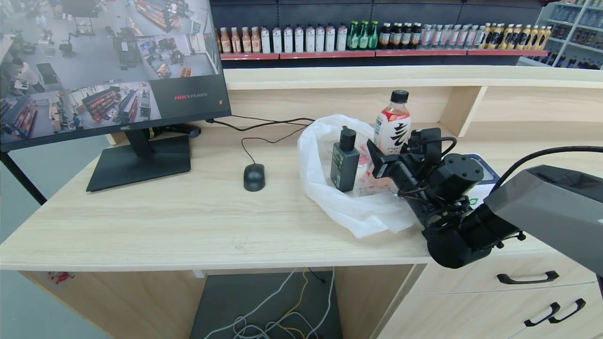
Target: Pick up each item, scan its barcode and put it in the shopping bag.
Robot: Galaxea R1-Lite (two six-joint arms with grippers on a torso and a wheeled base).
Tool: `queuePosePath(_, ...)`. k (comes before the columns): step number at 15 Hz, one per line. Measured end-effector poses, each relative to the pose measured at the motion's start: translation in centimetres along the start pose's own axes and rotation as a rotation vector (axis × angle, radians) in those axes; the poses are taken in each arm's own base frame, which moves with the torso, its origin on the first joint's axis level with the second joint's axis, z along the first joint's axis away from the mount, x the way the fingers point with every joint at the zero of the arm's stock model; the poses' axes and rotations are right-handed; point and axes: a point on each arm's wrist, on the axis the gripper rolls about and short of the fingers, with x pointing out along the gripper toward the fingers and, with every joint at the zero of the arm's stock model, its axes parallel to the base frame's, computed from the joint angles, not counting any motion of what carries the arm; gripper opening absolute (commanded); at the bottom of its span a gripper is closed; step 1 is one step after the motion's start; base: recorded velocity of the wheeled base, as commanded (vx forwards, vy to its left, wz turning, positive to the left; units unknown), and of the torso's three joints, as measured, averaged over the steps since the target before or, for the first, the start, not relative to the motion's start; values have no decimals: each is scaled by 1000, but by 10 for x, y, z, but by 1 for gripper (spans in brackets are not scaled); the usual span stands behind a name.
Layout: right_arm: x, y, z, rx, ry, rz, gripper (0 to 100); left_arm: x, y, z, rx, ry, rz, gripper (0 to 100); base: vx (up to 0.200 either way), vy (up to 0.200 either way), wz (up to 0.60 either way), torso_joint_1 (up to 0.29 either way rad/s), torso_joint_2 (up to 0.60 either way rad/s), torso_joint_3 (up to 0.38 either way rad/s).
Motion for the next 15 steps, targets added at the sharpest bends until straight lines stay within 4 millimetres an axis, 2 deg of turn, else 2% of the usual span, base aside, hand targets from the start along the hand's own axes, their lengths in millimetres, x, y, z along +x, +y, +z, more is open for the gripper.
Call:
queuePosePath(14,-2,0,-11,-20,30,0,0,0,0,0,0,0,0,100,0,0,0,0,0,0)
queuePosePath(15,-2,0,-10,-19,29,0,100,0,0,0,0,0,0,100,0,0,0,0,0,0)
